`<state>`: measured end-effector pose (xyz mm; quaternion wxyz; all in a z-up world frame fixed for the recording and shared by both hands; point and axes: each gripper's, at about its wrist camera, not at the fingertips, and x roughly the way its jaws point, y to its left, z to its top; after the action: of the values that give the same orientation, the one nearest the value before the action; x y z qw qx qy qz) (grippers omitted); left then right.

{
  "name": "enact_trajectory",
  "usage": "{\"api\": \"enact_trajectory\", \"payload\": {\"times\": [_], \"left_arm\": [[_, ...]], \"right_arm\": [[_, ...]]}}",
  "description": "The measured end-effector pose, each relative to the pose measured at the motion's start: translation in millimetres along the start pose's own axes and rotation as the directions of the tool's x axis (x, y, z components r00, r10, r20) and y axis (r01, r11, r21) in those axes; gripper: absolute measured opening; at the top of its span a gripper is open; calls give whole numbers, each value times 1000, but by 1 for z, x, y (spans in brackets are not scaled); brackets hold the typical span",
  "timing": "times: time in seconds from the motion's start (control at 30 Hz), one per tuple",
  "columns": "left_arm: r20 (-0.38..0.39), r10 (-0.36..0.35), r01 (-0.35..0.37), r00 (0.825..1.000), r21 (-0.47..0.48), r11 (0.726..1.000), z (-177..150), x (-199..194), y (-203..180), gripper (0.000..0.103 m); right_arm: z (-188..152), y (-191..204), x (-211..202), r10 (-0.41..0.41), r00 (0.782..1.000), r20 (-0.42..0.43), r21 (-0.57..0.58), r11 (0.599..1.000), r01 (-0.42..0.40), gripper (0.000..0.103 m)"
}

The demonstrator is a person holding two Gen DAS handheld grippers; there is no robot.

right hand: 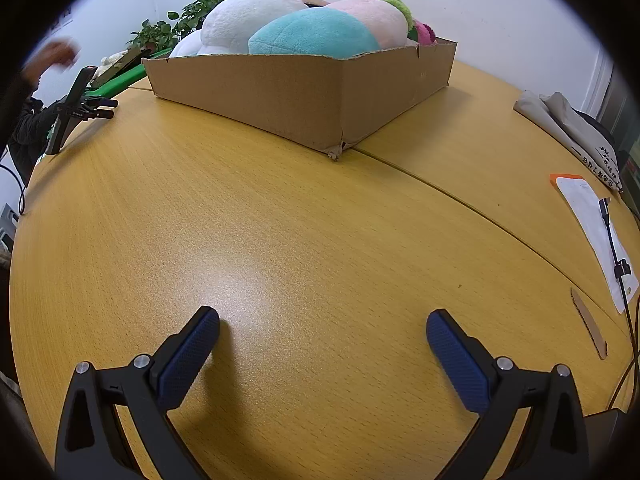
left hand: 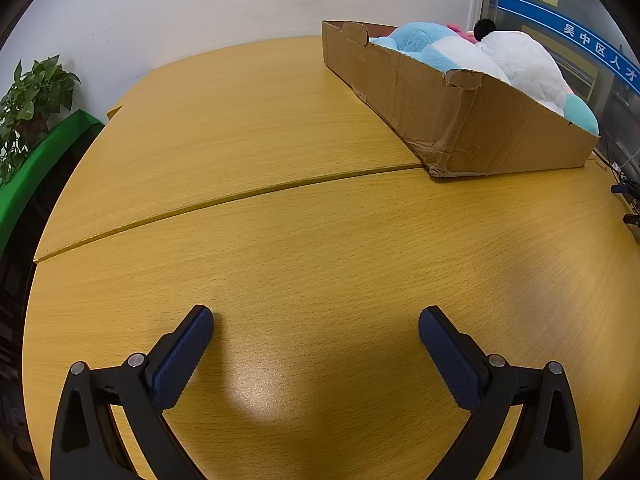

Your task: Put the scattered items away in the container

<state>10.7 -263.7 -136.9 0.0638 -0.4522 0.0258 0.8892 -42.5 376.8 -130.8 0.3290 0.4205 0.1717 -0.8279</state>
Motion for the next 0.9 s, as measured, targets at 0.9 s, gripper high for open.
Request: {"api": "enact_trajectory", "payload": {"times": [0.9], "left_arm": [[1,-1,1,1000,-1,1000,-2,-1,1,103]], "right_arm": [[0,1,0,-1,1000,1,1,1000,1,103]]}}
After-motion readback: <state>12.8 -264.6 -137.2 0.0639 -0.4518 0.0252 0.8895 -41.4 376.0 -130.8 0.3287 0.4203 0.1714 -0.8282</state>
